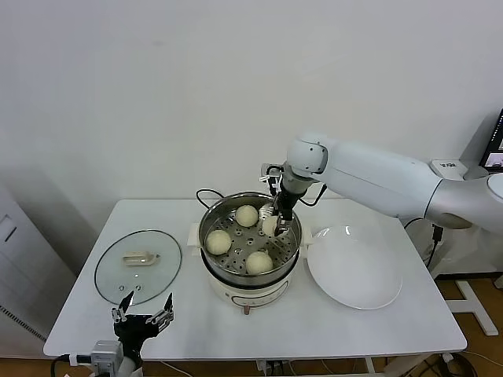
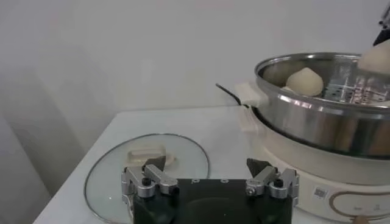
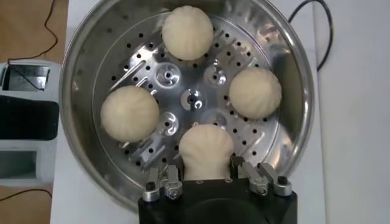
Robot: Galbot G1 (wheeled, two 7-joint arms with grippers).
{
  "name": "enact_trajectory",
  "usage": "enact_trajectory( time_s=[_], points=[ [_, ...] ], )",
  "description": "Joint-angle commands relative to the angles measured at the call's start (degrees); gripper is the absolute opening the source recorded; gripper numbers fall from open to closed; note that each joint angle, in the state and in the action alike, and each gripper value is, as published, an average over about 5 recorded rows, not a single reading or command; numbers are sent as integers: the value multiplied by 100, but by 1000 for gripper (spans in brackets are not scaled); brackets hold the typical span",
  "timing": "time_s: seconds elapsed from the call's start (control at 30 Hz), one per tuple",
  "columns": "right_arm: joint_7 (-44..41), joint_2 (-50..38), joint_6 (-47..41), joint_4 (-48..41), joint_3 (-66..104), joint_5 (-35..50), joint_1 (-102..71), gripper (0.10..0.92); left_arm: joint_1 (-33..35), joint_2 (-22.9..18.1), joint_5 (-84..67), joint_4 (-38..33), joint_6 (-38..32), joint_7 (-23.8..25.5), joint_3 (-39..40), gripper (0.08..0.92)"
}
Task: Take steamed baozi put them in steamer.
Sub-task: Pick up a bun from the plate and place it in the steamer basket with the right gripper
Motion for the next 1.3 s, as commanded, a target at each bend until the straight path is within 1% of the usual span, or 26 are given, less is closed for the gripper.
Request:
enact_trajectory(
  time_s=[0.03,0.37,0.57,0.67,0.9,1.0,1.17,1.23,1.3],
  points=[
    [162,257,-62,-262,237,-696,-464,458,-15,-17,-2,19,-2,1,6,823],
    [223,300,-52,-375,504,-1024,-753,458,-11,-50,-2,8,-1,5,0,823],
    [141,209,-51,-279,531,-1003,-723,501,-11,-63,4,7,0,5,7,823],
    [130,144,-47,-210,556,-967,-682,550,-10,-73,8,0,0,7,7,823],
    [151,-151,-78,11,757,-811,-541,748,2,-100,19,-29,-1,8,18,823],
    [207,-361,-95,163,1104,-715,-507,805,-9,-115,26,-30,-14,4,36,823],
    [482,-738,-4,418,2474,-105,-701,822,31,-172,-6,-112,-52,7,33,823],
    [790,-895,226,532,2984,186,-854,822,53,-184,-43,-158,-64,3,20,823],
    [1292,-1029,538,617,3362,518,-1072,823,59,-181,-75,-176,-74,4,-8,823]
  ],
)
